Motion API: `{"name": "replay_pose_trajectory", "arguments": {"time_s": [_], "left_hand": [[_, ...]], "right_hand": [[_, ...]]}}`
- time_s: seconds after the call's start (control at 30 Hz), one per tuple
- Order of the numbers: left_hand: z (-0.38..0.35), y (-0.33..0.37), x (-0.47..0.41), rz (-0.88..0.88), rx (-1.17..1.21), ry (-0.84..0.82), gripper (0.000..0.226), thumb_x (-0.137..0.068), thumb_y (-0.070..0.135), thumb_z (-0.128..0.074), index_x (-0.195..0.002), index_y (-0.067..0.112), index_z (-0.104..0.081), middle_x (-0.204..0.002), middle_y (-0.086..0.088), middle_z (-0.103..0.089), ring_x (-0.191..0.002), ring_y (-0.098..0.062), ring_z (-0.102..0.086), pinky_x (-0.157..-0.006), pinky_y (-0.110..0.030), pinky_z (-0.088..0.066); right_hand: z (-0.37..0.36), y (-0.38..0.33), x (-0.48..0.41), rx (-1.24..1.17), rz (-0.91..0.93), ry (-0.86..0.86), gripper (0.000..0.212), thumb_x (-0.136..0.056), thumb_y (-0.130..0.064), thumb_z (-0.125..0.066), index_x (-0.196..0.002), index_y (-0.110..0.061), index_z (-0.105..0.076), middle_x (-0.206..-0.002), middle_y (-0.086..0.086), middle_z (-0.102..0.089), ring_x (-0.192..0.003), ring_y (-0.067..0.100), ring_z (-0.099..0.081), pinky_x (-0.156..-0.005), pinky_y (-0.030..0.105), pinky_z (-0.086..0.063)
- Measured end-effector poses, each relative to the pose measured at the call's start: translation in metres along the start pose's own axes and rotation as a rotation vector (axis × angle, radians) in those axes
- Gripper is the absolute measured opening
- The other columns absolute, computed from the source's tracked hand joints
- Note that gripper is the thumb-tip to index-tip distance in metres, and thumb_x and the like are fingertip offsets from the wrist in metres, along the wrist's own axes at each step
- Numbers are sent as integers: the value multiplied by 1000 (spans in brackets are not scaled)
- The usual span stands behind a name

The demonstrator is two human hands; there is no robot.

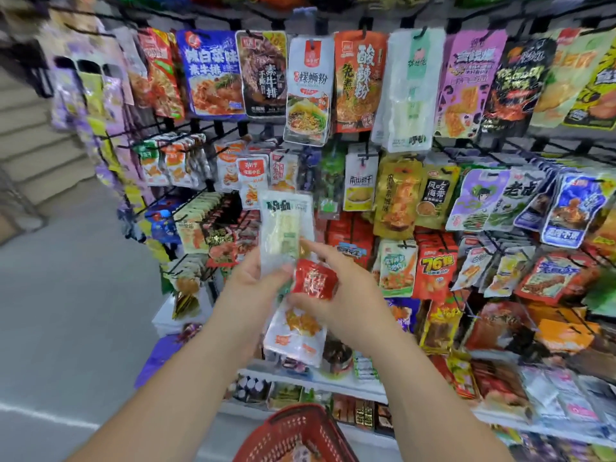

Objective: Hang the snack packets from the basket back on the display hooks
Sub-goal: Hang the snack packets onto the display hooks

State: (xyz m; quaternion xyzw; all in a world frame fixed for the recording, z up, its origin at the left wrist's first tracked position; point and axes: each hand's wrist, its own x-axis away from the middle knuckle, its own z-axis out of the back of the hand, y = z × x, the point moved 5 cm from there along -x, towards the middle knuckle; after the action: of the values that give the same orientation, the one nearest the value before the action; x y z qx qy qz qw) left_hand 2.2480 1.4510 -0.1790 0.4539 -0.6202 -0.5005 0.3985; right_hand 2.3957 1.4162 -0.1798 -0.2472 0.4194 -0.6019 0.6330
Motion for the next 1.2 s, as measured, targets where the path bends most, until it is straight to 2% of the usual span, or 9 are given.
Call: {"name": "replay_pose_trajectory", "arguments": {"time_s": [0.17, 0.27, 0.4, 0.47, 0.6, 0.73, 0.8, 1.0, 1.2], "left_hand": [[51, -4, 6, 26, -33, 19, 35, -101, 11, -63, -122, 38, -69, -117, 10, -78, -116, -14, -70, -111, -49, -47], [88, -12, -3, 43, -56, -17, 48, -95, -5, -67, -122, 34, -68, -112, 4, -79, -107, -20, -74, -100, -47, -53], [151, -17, -22, 67, -73, 0, 54, -88, -14, -70, -123, 28, -67, -107, 0, -79, -101, -24, -75, -94, -48, -57], [187, -13, -36, 73, -53, 15, 57, -88, -15, -69, -124, 29, -66, -114, -1, -78, -107, -25, -74, -96, -48, -57], [252, 0, -57, 68, 5, 9, 57, -88, -17, -66, -123, 29, -65, -110, 5, -80, -100, -13, -76, -79, -27, -59], [304, 6, -71, 86, 29, 41, 60, -88, -19, -66, -132, 21, -64, -115, 2, -79, -106, -18, -75, -90, -35, -59], [325, 9, -75, 90, 21, 50, 62, -87, -18, -67, -132, 25, -64, -118, 4, -78, -107, -15, -75, -93, -35, -58], [349, 18, -91, 90, -41, -18, 51, -89, -16, -68, -116, 28, -66, -108, 3, -80, -94, -11, -76, -72, -24, -57], [357, 27, -124, 94, -37, -4, 40, -96, 0, -66, -122, 30, -70, -115, 2, -79, -111, -28, -73, -102, -60, -53]], "right_hand": [[-21, 2, 3, 41, -240, 181, 53, -75, -53, -87, -107, -32, -51, -90, -20, -59, -71, -1, -59, -58, 17, -51], [-44, 1, -3, 0, -310, 404, 54, -72, -59, -85, -100, -22, -56, -78, -7, -63, -64, 12, -60, -58, 38, -53], [-102, -21, -16, -114, -324, 601, 48, -81, -49, -83, -92, -12, -54, -77, 6, -61, -65, 22, -55, -59, 34, -44], [-140, -34, -27, -189, -350, 584, 42, -85, -48, -80, -92, -15, -54, -76, 3, -64, -65, 20, -57, -61, 36, -45], [-206, -59, -51, -242, -358, 513, 25, -95, -39, -72, -94, -22, -54, -74, -13, -63, -60, 2, -55, -61, 23, -42], [-243, -77, -66, -329, -375, 424, 5, -99, -29, -68, -101, -27, -64, -90, -13, -72, -82, 6, -68, -75, 28, -55], [-257, -84, -71, -477, -402, 382, 4, -96, -25, -72, -100, -26, -73, -98, -6, -78, -93, 19, -74, -87, 42, -60], [-286, -94, -99, -774, -477, 490, 12, -93, -24, -73, -86, -19, -82, -98, 11, -79, -96, 34, -74, -96, 56, -56], [-292, -79, -139, -977, -487, 544, 19, -92, -23, -72, -101, -6, -73, -86, 9, -76, -73, 22, -72, -69, 38, -59]]}}
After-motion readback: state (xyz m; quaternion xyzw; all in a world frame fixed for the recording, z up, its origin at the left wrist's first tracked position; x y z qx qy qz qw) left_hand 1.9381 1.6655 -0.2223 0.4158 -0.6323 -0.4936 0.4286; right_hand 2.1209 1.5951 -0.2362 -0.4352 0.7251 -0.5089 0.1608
